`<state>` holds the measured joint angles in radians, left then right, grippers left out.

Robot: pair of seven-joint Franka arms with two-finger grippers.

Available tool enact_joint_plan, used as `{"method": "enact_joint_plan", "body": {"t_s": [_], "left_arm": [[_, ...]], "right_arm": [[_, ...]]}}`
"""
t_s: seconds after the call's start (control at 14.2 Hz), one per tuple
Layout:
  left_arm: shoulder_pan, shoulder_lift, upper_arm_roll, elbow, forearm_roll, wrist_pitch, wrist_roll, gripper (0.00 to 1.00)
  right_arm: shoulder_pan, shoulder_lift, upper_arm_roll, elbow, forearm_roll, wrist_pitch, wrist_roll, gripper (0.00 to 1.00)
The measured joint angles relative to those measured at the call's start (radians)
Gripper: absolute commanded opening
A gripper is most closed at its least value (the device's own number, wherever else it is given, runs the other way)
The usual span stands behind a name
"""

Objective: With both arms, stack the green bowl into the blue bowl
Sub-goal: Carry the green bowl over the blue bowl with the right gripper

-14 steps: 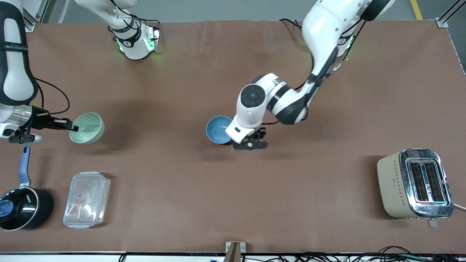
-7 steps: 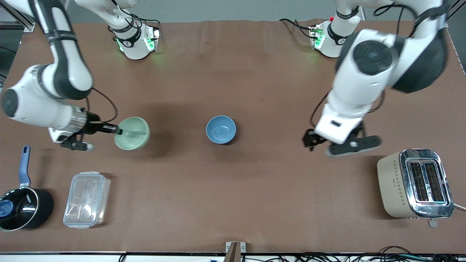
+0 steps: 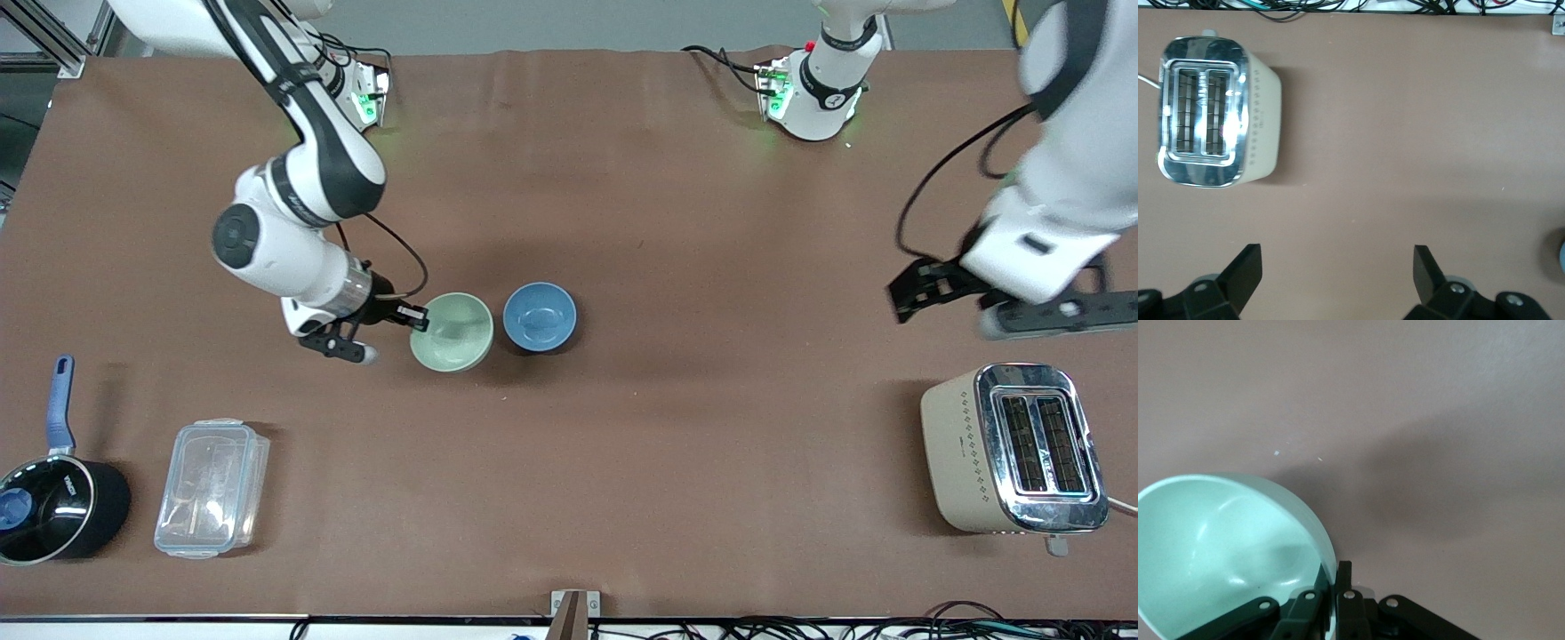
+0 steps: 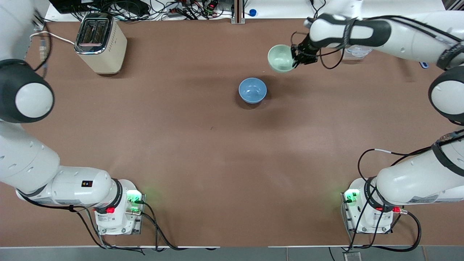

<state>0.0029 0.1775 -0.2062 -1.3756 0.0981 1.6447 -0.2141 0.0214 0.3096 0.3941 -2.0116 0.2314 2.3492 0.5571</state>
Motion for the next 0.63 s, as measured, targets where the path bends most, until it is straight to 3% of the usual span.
{"method": "enact_joint_plan", "body": {"t_s": [0.28, 0.63], "left_arm": [[0.038, -0.065, 0.012, -0.01, -0.028, -0.076, 0.11, 1.0], [0.01, -0.164, 0.066, -0.081, -0.033, -0.121, 0.12, 1.0]], "right_arm": [[0.002, 0.089, 0.09, 0.035, -0.177, 0.025, 0.221, 0.0], [0.021, 0.148, 0.148, 0.088, -0.2, 0.027, 0.322, 0.0]]}}
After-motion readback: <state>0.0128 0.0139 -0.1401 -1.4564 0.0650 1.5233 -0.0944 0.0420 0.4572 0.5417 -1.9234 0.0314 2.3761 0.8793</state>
